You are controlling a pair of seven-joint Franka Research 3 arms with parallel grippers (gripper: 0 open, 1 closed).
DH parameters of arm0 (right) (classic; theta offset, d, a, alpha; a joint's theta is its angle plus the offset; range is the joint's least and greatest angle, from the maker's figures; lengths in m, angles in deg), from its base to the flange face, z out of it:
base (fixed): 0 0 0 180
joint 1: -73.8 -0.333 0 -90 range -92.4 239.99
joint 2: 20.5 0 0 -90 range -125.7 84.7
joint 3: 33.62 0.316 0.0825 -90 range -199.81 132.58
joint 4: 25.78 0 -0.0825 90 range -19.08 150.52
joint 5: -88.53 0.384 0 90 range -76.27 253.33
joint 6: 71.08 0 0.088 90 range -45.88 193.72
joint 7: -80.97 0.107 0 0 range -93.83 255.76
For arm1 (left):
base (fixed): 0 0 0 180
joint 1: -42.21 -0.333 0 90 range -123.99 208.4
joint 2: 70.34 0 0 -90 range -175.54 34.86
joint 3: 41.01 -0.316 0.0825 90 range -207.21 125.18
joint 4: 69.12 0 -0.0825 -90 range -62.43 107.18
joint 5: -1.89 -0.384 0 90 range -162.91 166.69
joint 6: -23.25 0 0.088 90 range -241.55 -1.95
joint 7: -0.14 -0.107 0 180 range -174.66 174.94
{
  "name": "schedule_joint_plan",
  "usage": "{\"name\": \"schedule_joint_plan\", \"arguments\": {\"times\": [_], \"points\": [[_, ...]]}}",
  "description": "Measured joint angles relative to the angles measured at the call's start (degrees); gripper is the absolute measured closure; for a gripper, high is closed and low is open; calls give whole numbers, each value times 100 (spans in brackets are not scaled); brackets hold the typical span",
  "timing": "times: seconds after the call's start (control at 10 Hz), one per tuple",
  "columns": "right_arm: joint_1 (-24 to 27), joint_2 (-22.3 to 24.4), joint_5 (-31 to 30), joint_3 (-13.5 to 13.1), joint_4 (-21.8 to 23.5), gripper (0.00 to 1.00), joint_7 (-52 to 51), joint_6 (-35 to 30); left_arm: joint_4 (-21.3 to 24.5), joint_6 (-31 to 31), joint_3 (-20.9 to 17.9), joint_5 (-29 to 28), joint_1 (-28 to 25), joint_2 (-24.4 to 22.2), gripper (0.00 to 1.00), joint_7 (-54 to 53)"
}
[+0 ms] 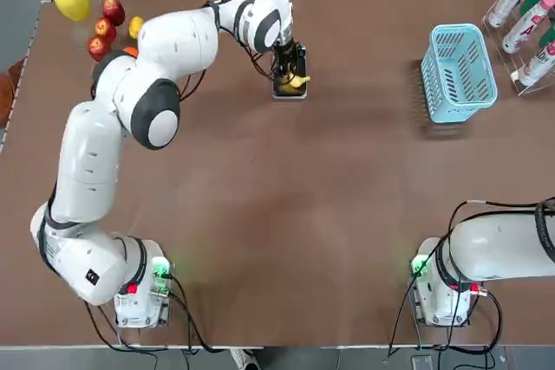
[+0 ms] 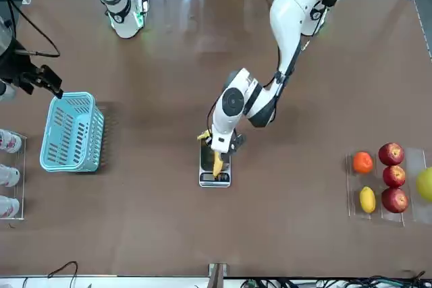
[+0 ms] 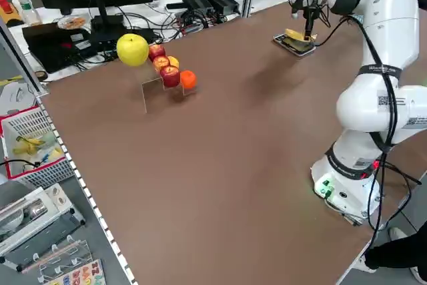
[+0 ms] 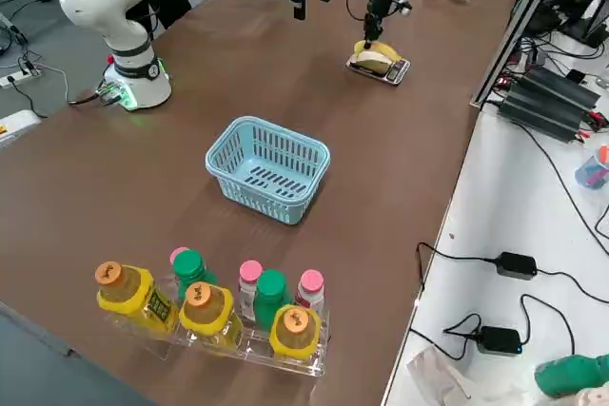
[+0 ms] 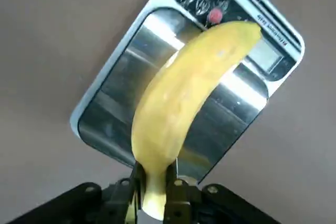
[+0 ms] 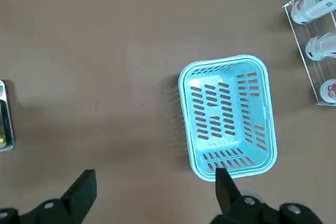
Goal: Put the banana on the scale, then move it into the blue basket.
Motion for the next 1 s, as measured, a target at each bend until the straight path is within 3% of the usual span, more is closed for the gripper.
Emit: {"name": "schedule_joint_plan", "arguments": {"times": [0.2,0.4,0.8,0.9,1.0], "points": [[0,0,0,2,1,0,-8,0,-1,0,-16,0,1,46,81,36],[0,0,0,4,1,0,-16,-4,-15,0,-29,0,-5,58,73,37],[0,0,0,2,4,0,-73,-14,-152,198,-31,0,-25,19,12,44],[0,0,0,0,5,0,-90,-13,-194,365,-32,0,-45,-61,1,46],[0,0,0,3,4,0,-135,-10,-244,569,-31,0,-106,-199,0,48]]}}
